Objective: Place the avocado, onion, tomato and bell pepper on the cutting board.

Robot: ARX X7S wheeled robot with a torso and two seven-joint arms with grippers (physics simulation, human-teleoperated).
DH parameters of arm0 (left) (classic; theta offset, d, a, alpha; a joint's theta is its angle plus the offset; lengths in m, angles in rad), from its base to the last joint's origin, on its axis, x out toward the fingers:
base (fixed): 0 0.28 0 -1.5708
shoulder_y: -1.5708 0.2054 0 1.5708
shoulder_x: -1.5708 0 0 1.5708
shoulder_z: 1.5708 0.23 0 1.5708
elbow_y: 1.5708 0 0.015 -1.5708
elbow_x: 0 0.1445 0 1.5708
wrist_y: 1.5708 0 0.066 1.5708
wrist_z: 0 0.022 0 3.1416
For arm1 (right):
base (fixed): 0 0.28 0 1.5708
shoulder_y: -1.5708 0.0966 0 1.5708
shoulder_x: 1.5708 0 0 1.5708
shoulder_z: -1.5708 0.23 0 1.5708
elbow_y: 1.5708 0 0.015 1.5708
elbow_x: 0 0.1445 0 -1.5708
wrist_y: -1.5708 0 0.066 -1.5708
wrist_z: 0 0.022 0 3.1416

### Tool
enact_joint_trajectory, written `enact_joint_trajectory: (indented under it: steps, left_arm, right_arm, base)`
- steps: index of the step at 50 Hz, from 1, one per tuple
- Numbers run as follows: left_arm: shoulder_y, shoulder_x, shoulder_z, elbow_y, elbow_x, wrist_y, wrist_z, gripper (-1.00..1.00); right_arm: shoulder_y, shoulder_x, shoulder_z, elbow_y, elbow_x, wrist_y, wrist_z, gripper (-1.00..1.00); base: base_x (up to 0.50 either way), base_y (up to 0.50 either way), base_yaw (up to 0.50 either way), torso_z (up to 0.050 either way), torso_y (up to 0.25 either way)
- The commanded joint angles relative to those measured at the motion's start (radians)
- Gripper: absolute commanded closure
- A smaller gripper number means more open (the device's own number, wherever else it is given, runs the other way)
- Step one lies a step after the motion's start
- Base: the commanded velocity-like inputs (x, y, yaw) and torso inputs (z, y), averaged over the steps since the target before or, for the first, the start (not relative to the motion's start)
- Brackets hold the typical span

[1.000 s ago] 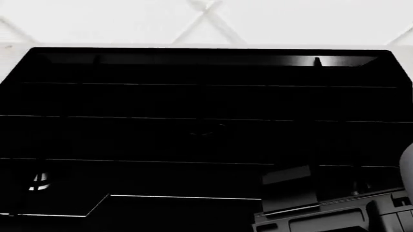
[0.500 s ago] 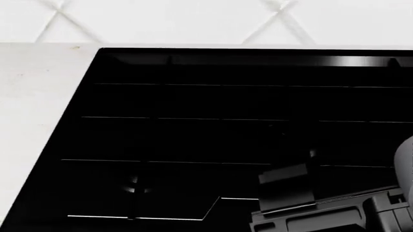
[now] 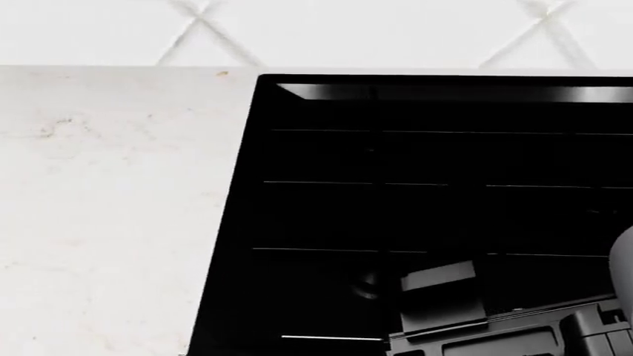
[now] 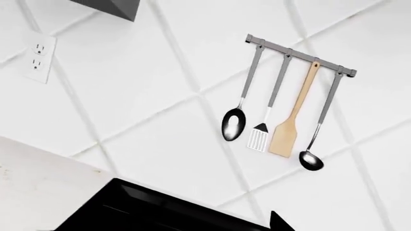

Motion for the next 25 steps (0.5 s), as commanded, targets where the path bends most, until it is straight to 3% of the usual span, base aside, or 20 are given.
enact_joint_trajectory:
  steps: [1, 15, 25]
  left_arm:
    - [0.006, 0.041, -0.026, 0.012, 0.042, -0.01, 0.026, -1.0]
    - [-0.033, 0.027, 0.037, 0.004, 0.059, 0.014, 0.037, -1.0]
    - [-0.015, 0.046, 0.01, 0.0, 0.062, -0.011, 0.036, -1.0]
  right_arm:
    - [-0.028, -0.028, 0.042, -0.006, -0.038, -0.021, -0.041, -1.0]
    - [0.011, -0.059, 0.022, 0.019, -0.027, 0.01, -0.031, -1.0]
    - [-0.006, -0.063, 0.028, 0.017, -0.037, 0.01, -0.035, -1.0]
  base:
    - [0.0, 0.5, 0.0, 0.0, 0.0]
    - [0.0, 0.5, 0.0, 0.0, 0.0]
    - [0.0, 0.5, 0.0, 0.0, 0.0]
